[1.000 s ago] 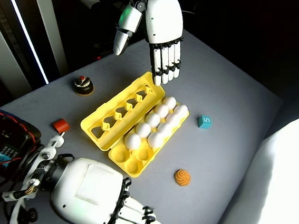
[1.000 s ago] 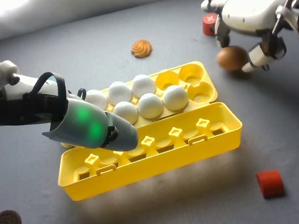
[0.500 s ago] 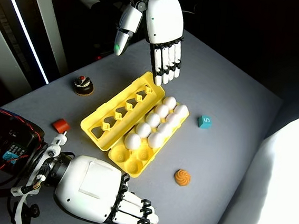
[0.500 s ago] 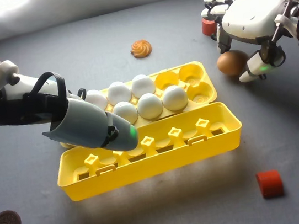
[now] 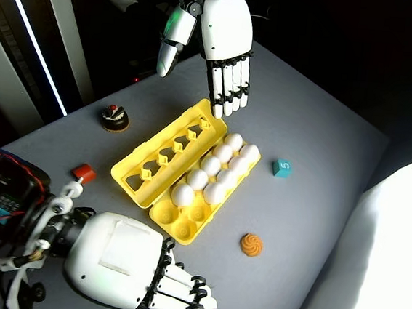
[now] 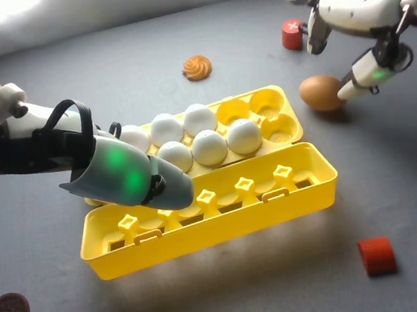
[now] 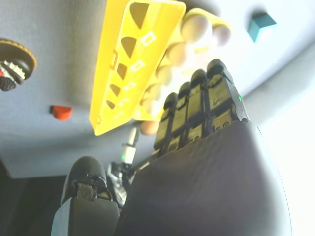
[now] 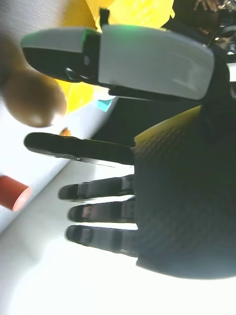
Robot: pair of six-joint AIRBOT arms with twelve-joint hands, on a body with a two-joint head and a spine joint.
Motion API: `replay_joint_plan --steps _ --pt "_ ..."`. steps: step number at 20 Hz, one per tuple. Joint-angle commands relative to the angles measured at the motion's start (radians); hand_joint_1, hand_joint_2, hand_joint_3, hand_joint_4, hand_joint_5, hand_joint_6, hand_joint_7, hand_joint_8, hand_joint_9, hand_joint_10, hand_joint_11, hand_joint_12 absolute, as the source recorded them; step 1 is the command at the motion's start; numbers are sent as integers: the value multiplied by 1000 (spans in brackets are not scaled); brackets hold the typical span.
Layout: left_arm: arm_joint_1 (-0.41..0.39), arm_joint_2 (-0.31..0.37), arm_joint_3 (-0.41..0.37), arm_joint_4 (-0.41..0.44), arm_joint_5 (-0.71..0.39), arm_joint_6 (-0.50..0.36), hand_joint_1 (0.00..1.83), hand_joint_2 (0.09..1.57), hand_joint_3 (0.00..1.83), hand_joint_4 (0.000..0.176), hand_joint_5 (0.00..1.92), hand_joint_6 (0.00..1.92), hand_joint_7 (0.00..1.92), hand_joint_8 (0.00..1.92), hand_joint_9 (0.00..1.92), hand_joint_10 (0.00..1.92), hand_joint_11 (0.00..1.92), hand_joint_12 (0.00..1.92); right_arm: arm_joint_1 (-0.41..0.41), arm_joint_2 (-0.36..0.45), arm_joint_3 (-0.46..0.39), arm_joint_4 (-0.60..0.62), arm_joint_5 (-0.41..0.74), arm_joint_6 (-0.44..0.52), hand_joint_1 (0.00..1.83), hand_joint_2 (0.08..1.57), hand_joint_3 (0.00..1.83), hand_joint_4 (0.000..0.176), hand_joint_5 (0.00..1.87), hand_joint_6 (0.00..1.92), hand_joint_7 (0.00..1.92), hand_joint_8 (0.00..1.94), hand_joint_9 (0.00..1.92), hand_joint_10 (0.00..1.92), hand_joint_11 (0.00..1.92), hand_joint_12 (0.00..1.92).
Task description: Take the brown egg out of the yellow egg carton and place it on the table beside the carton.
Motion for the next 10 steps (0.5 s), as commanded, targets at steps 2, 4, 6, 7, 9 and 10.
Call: replay_joint_plan --steps 2,4,6,7,9,10 --pt "-11 -2 5 44 -33 1 0 1121 1 0 6 2 0 0 0 0 0 0 30 70 -51 36 79 -35 847 832 0 141 903 1 184 1 0 0 0 0" --pt "-12 -2 6 48 -33 1 0 1124 2 0 0 0 0 0 0 0 0 0 33 137 -112 49 76 -39 843 833 1 142 892 3 183 2 0 0 0 0" --pt "-13 -3 7 48 -33 1 0 1123 1 0 1 0 0 0 0 0 0 0 26 214 -184 49 77 -40 816 837 3 162 895 4 195 6 0 0 0 0" --pt "-13 -3 7 48 -33 1 0 1122 1 0 10 4 0 0 0 0 0 0 19 277 -242 53 80 -40 816 837 2 160 896 4 197 6 0 0 0 0" --pt "-15 -3 7 48 -33 1 0 1120 0 0 14 5 0 0 0 0 0 0 14 361 -315 75 80 -40 776 853 9 155 882 0 192 3 0 0 0 0" --pt "-16 -3 8 48 -33 1 0 1120 0 0 12 4 0 0 0 0 0 0 14 394 -342 82 80 -42 739 872 16 157 852 0 187 0 0 0 0 0"
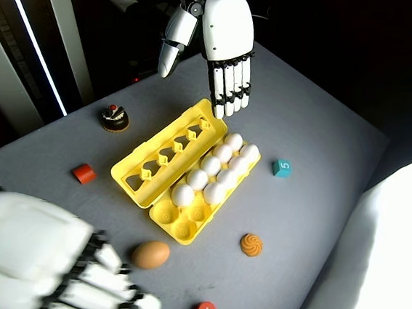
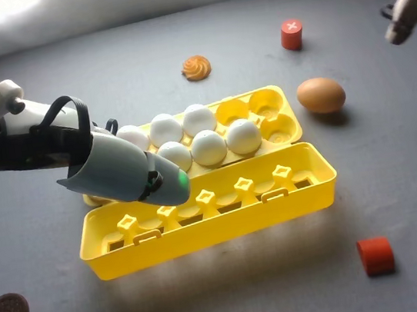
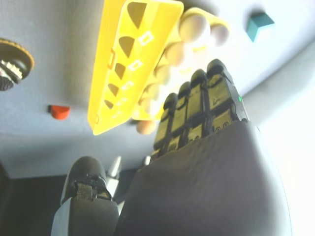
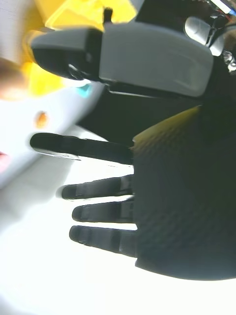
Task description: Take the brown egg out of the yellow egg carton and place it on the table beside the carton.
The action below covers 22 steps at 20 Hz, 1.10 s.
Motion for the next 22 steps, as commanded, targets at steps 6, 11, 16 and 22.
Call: replay_joint_plan --steps 6,11,16,22 --pt "-15 -3 3 42 -35 5 0 1128 3 0 16 3 0 0 0 0 0 0 1 206 -154 38 74 -39 488 879 2 0 611 1046 668 974 565 890 177 1354" --pt "-17 -4 7 50 -35 5 0 1133 4 0 33 9 0 0 0 0 0 0 7 315 -280 76 81 -169 566 848 0 0 1137 1920 1035 1940 934 1920 949 1920" --pt "-18 -5 6 50 -32 7 0 1139 5 0 33 6 0 0 0 0 0 0 39 413 -332 130 58 -179 1321 1280 26 0 1370 1921 1528 1941 1583 1921 1725 1921" --pt "-17 -5 4 45 -31 7 0 1127 0 0 37 5 6 2 0 0 0 0 45 442 -343 134 62 -167 1372 1303 0 0 1308 1921 1451 1941 1506 1921 1667 1921"
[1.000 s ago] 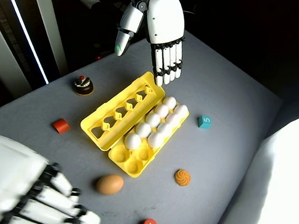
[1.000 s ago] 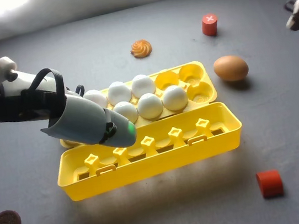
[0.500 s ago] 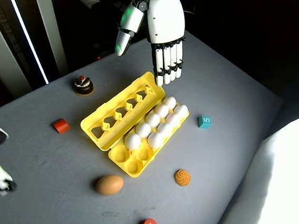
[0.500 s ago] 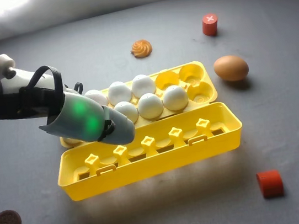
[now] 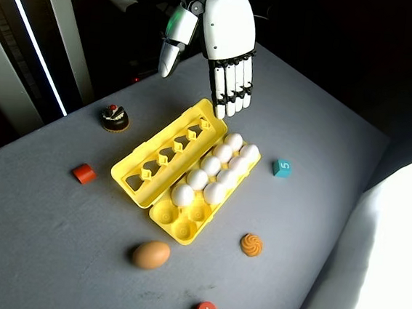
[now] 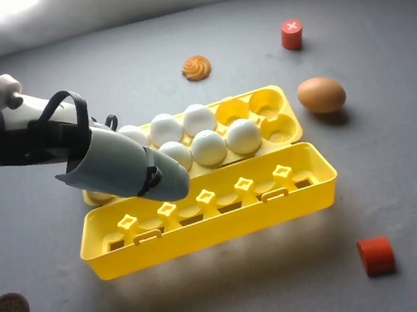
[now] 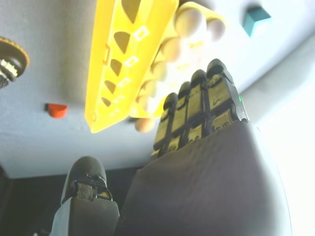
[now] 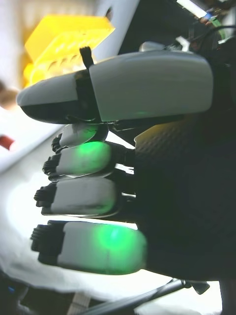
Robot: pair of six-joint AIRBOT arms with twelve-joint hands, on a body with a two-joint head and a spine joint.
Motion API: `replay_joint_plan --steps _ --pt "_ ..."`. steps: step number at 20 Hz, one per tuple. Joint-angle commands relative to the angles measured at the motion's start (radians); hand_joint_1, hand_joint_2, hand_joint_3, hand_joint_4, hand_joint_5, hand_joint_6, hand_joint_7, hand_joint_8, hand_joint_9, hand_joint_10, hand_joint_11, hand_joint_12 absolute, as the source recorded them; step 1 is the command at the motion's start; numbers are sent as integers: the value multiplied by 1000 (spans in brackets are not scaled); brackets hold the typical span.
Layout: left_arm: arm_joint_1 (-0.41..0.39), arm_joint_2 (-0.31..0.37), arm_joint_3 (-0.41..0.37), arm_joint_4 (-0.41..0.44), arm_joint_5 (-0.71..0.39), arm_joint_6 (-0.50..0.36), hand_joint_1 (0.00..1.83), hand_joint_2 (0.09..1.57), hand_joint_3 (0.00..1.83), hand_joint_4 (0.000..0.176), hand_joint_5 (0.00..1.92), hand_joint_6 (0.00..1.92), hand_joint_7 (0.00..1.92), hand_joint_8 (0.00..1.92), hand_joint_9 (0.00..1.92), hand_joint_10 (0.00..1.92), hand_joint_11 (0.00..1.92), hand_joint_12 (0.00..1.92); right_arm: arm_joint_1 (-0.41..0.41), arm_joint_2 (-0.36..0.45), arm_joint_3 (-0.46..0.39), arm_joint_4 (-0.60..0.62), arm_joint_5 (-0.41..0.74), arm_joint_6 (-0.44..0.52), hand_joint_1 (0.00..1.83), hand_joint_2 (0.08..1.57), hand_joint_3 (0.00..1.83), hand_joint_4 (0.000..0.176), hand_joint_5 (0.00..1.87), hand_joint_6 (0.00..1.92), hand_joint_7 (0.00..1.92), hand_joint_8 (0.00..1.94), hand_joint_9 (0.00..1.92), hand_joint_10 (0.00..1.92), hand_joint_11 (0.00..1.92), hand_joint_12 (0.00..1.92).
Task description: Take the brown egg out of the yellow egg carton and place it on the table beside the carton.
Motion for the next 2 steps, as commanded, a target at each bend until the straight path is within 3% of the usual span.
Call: replay_joint_plan --steps 1,2 --pt "-9 -4 -1 42 -33 1 0 1126 0 0 50 10 31 12 14 6 0 0 6 10 3 -23 99 7 1341 1300 0 0 1308 1921 1453 1941 1505 1921 1668 1921" --pt "-9 -4 -1 40 -33 1 0 1122 0 0 40 5 16 5 2 0 0 0 4 11 3 -23 97 10 1126 1342 11 0 1279 1921 1421 1941 1478 1921 1641 1921"
